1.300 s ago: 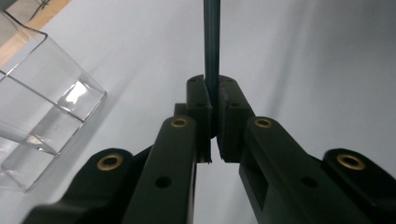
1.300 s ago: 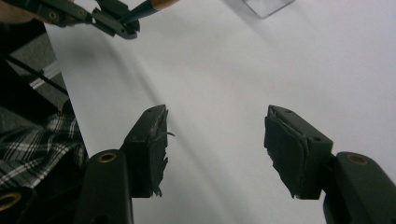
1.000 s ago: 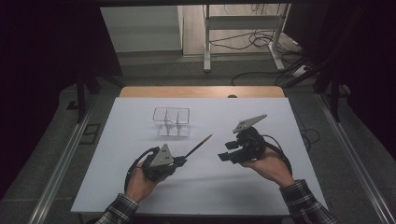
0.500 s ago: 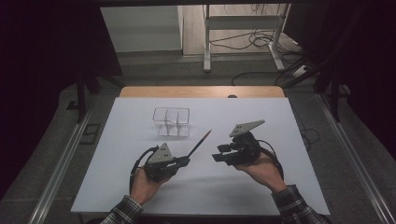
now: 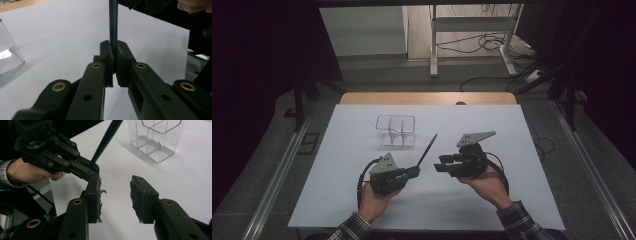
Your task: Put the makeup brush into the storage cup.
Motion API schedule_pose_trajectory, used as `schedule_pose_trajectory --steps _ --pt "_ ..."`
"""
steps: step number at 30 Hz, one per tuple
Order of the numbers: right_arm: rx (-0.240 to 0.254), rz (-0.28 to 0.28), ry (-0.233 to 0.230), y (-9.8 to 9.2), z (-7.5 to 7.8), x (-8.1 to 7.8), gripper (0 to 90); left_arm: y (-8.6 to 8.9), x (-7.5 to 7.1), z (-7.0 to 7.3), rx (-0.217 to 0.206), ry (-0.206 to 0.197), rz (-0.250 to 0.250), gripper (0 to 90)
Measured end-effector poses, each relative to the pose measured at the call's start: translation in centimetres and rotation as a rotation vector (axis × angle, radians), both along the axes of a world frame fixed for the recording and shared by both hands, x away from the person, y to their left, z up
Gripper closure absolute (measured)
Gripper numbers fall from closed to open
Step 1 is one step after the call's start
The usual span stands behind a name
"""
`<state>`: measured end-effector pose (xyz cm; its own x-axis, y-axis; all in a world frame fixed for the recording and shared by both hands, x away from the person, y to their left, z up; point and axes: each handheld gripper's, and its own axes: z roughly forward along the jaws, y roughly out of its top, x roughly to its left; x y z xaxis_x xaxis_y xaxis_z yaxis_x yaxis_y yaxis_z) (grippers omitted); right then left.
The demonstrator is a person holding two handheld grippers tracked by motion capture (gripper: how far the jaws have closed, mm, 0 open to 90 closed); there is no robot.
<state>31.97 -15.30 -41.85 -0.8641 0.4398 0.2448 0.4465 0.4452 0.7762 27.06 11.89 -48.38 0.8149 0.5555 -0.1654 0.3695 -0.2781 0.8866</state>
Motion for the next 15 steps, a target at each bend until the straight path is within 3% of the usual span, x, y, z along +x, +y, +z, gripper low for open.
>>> schedule_pose_trajectory --steps 15 --pt "0.073 0.000 0.037 0.5 -0.3 0.1 65.0 -2.0 -0.2 -0.8 0.001 0.020 -0.027 86.0"
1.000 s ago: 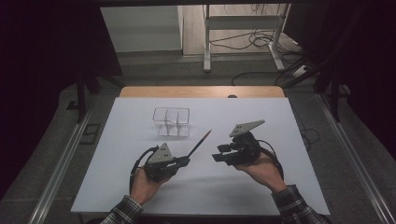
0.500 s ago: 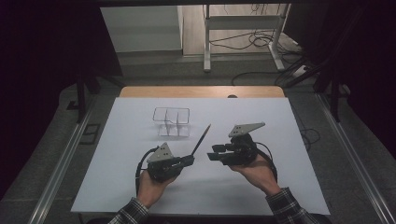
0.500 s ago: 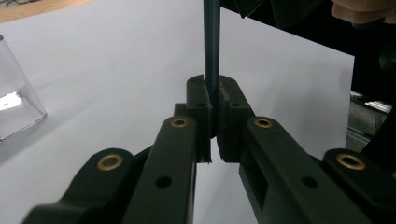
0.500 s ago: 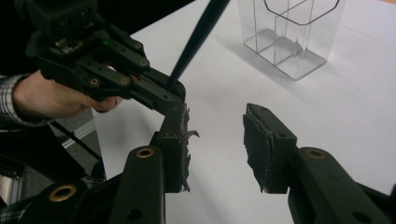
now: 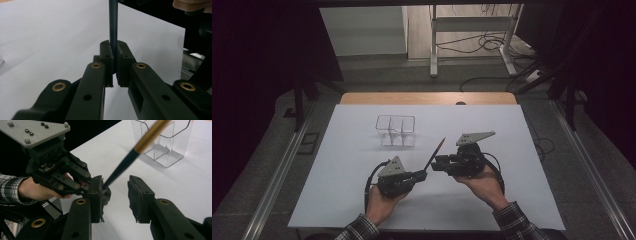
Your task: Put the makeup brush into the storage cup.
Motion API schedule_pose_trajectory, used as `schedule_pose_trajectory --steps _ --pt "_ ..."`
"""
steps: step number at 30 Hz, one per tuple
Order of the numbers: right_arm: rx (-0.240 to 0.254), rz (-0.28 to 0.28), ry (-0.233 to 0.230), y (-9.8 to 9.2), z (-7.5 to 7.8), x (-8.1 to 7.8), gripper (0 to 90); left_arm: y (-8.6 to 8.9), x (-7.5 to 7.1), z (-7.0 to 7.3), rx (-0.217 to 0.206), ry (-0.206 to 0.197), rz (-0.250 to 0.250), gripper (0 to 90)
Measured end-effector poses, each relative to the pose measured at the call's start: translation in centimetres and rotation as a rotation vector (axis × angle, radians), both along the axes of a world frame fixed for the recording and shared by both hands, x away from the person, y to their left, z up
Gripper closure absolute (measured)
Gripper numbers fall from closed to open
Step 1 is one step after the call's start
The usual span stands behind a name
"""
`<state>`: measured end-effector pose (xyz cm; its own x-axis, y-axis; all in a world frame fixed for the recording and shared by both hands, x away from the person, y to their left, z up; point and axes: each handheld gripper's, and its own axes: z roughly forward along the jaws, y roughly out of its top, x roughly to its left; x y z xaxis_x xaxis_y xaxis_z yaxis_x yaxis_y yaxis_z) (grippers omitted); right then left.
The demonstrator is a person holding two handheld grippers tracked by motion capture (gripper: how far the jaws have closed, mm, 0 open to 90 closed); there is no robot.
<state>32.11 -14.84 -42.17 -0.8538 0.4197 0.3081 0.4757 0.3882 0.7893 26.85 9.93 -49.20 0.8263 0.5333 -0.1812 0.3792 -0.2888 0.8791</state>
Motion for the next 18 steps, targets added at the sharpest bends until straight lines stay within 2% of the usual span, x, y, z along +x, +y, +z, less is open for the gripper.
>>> schedule_pose_trajectory --steps 12,16,18 --pt "0.014 -0.006 0.030 -0.1 -0.5 0.3 75.6 -0.9 0.0 -0.4 0.000 0.010 -0.034 85.8" --pt "0.030 0.008 0.057 -0.1 -0.7 0.5 79.6 -1.2 0.1 -0.5 0.032 0.009 -0.037 85.0" --pt "0.056 0.027 0.082 -0.1 -0.8 0.5 82.7 -1.3 0.2 -0.6 0.051 0.011 -0.035 80.3"
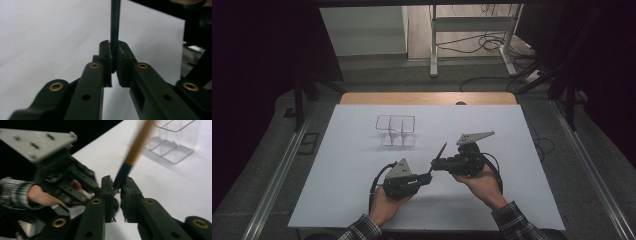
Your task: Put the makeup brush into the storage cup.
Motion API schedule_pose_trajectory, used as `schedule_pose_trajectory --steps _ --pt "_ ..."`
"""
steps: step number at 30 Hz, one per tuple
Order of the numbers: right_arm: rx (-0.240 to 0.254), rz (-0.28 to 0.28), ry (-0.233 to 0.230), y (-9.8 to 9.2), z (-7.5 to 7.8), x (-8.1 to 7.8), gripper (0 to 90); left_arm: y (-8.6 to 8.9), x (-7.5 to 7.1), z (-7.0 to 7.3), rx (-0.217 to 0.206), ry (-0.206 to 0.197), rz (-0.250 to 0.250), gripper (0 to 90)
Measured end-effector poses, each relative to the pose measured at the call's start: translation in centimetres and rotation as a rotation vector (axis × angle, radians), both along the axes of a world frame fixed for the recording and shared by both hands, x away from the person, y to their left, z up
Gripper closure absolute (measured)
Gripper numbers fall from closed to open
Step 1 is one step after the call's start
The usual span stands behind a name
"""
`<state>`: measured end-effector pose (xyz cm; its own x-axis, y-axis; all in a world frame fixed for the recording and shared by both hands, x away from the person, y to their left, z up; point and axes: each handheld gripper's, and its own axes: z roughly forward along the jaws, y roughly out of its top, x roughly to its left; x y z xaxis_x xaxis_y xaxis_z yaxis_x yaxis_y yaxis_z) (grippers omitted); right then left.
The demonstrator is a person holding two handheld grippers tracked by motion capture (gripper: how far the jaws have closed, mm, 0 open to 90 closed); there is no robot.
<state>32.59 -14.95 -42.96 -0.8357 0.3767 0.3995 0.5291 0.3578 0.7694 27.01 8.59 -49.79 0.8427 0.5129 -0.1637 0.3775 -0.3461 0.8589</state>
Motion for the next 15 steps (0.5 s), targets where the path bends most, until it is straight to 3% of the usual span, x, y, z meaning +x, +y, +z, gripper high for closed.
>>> schedule_pose_trajectory --steps 7,15 --pt "-0.060 -0.008 -0.043 0.0 0.2 -0.1 83.3 0.2 0.1 0.3 0.025 0.003 0.010 58.7" --pt "-0.140 -0.010 -0.082 0.1 -0.2 -0.2 83.3 2.2 0.3 1.8 -0.021 0.007 0.038 42.2"
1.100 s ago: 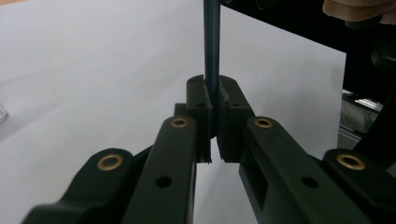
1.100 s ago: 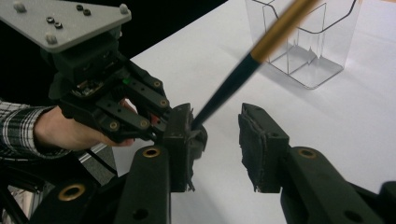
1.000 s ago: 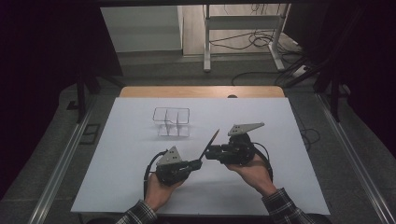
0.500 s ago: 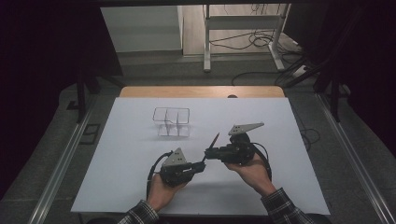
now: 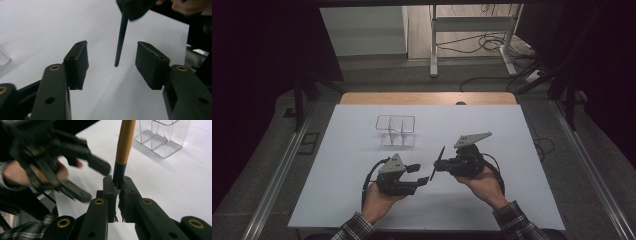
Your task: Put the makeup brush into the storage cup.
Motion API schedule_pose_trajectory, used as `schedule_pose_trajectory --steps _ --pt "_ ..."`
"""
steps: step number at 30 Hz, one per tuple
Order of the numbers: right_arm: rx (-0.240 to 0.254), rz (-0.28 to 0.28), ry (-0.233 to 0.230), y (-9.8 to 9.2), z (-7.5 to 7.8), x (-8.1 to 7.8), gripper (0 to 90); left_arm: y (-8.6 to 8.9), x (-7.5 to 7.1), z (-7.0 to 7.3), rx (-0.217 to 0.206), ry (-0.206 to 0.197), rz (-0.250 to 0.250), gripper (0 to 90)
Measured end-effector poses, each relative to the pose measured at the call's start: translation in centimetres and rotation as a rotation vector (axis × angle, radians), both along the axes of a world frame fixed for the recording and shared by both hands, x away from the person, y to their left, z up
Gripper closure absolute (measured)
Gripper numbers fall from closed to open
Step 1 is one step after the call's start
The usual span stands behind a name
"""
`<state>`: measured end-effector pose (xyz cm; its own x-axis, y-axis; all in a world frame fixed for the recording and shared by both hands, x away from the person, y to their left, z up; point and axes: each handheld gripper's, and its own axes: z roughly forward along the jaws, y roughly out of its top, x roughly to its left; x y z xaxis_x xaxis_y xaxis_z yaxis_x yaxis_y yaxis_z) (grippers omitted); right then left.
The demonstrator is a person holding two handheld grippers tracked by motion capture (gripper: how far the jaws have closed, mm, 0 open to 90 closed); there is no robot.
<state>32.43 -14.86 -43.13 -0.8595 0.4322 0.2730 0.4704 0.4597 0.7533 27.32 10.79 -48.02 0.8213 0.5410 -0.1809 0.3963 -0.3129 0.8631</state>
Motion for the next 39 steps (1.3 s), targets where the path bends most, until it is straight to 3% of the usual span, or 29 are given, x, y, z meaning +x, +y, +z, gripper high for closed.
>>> schedule_pose_trajectory --steps 4,11,19,32,39 --pt "-0.037 0.009 -0.012 0.2 -0.4 0.0 83.3 0.7 0.1 0.6 -0.002 -0.006 -0.010 36.9" --pt "-0.077 0.040 -0.029 0.9 -1.2 -0.4 83.3 0.8 0.1 1.7 -0.029 -0.031 -0.019 35.5" --pt "-0.112 0.077 -0.050 1.9 -1.7 -0.9 83.3 0.3 0.1 2.6 -0.061 -0.046 -0.032 47.3" --pt "-0.136 0.114 -0.065 3.0 -2.0 -1.4 83.3 -0.5 0.7 2.8 -0.087 -0.038 -0.066 63.9" --pt "-0.144 0.123 -0.071 3.3 -2.0 -1.6 83.3 -1.0 0.8 2.8 -0.074 -0.035 -0.079 69.2"
